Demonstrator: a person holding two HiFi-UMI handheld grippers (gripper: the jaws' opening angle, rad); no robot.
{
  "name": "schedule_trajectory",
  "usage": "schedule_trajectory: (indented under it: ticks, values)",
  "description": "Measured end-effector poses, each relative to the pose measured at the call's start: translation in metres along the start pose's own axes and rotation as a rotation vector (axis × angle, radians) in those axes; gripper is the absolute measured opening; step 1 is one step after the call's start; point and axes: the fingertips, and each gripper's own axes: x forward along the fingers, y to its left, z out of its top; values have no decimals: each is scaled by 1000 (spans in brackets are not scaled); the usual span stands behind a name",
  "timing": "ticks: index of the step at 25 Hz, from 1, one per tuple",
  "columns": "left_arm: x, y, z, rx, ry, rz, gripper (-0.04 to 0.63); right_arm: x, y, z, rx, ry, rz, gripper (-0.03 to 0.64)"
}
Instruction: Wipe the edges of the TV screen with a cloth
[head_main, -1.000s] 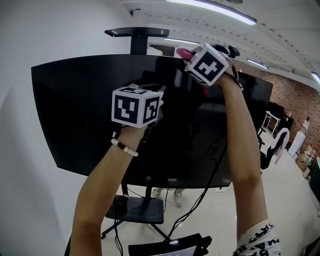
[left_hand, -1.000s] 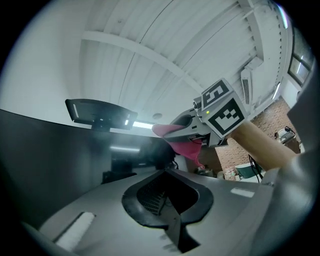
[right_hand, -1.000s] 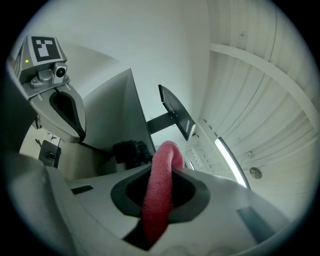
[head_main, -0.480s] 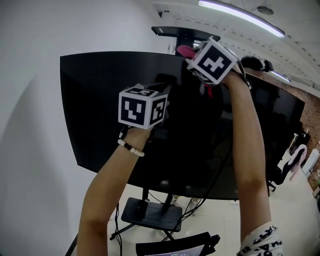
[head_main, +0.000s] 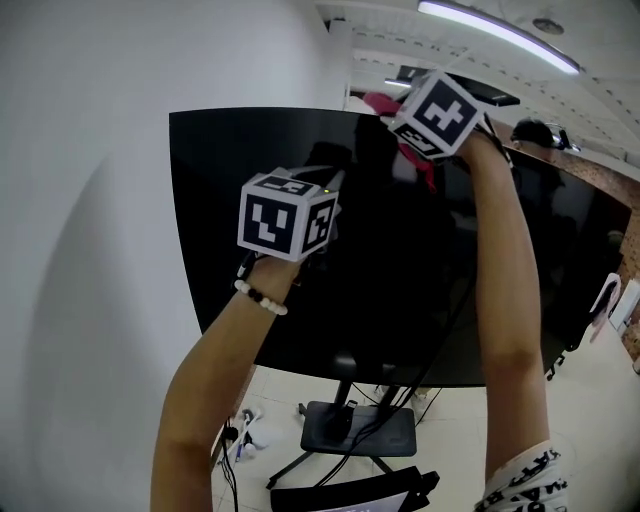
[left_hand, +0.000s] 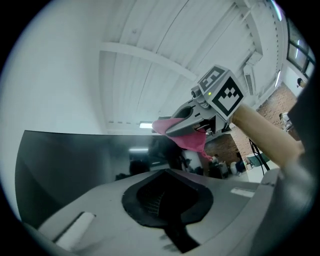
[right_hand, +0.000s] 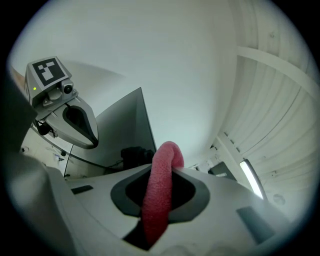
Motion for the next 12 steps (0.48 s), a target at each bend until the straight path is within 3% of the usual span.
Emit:
schedule_trajectory:
  ticks: [12]
  values:
    - [-91,114,-22,-31,29,13,2,63,47,133,82,-41,23,69]
